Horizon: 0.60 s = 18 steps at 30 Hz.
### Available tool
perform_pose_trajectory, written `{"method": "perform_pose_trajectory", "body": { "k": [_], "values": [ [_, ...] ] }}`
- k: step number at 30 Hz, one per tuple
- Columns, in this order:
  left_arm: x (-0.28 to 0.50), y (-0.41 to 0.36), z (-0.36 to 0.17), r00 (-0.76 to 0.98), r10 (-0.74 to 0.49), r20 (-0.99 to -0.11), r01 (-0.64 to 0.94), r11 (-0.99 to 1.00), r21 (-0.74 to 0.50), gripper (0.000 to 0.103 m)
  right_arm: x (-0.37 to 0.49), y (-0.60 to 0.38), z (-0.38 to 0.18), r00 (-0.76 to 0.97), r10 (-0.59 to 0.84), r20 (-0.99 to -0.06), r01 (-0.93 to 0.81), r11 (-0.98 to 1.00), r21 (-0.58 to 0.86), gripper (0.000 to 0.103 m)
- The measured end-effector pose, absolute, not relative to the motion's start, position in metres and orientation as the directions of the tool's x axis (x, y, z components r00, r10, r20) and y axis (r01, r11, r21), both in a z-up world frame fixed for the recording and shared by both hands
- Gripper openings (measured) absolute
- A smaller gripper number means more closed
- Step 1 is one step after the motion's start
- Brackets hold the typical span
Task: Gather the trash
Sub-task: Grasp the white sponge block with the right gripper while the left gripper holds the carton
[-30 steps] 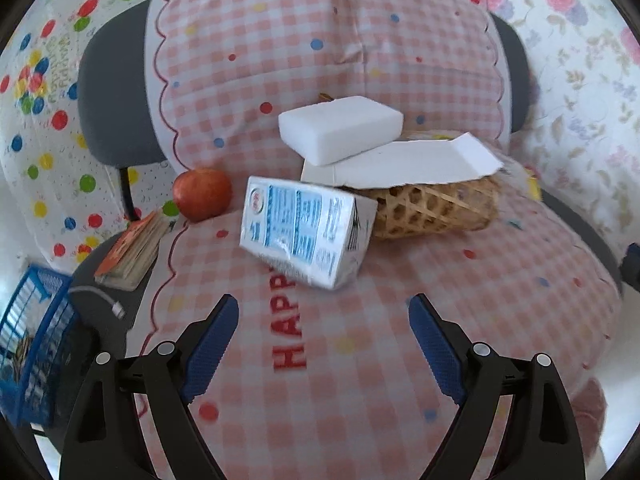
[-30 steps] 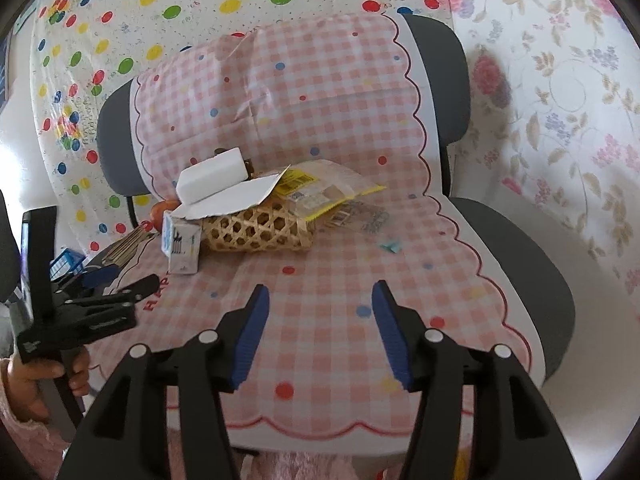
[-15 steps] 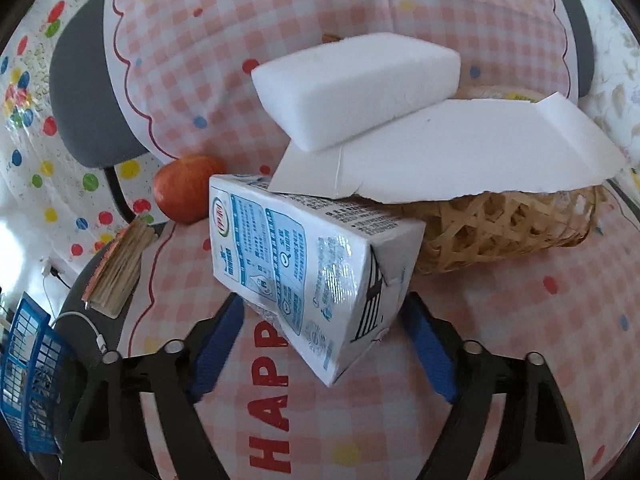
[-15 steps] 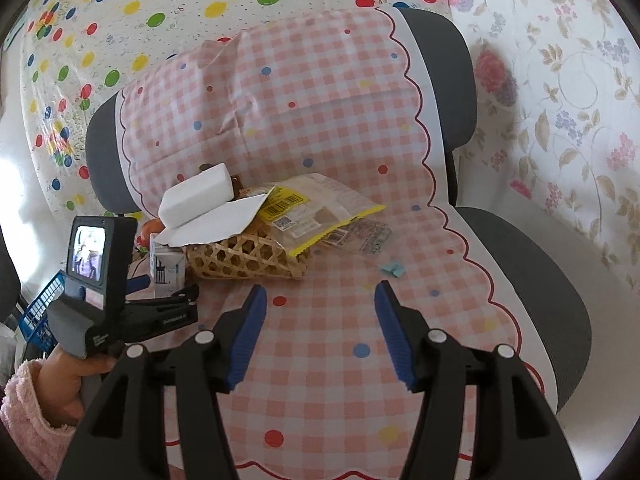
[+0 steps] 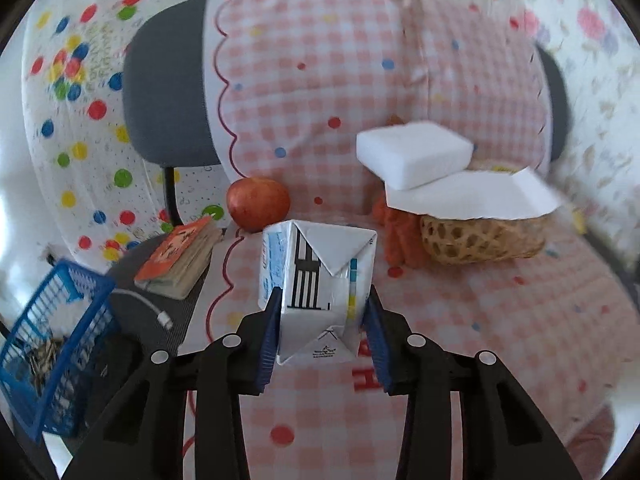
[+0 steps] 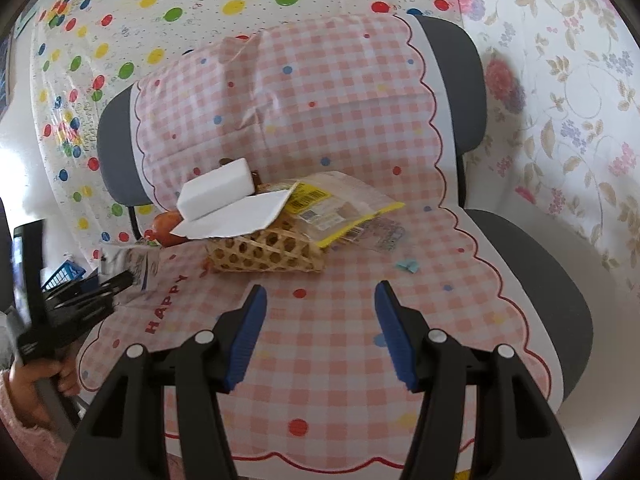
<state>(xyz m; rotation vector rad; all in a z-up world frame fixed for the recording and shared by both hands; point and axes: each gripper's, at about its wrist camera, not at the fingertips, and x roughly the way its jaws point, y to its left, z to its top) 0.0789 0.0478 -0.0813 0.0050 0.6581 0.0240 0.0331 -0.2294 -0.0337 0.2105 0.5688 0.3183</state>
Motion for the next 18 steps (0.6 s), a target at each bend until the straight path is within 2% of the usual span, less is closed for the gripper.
{"method": "perform_pose_trajectory", "body": {
  "k": [1,3,11,13,15,18],
  "values": [
    [0.072,0.051,-0.078,0.799,0.003,-0.602,-0.008,1.000,-0.004,0.040,0.034,-0.226,-0.032,0.796,0.356,-0.489,-0.243,0.929,0.280,0.052],
    [0.064,0.056,-0.071,0.811,-0.012,-0.585,0.005,1.000,-0.013,0.040,0.036,-0.218,-0.028,0.793,0.369,-0.484,-0.262,0.925,0.275,0.038],
    [0.063,0.073,-0.041,0.847,-0.054,-0.529,0.028,0.998,-0.058,0.040,0.059,-0.176,0.002,0.793,0.424,-0.438,-0.349,0.905,0.243,0.038],
    [0.069,0.078,-0.038,0.848,-0.062,-0.526,0.034,0.997,-0.064,0.040,0.069,-0.165,0.008,0.787,0.443,-0.429,-0.375,0.896,0.238,0.040],
    [0.073,0.082,-0.037,0.845,-0.076,-0.530,0.042,0.996,-0.077,0.040,0.081,-0.151,0.012,0.772,0.466,-0.432,-0.405,0.885,0.230,0.055],
    [0.084,0.087,-0.039,0.839,-0.080,-0.538,0.041,0.996,-0.085,0.040,0.107,-0.134,0.015,0.761,0.482,-0.434,-0.431,0.876,0.217,0.060]
  ]
}}
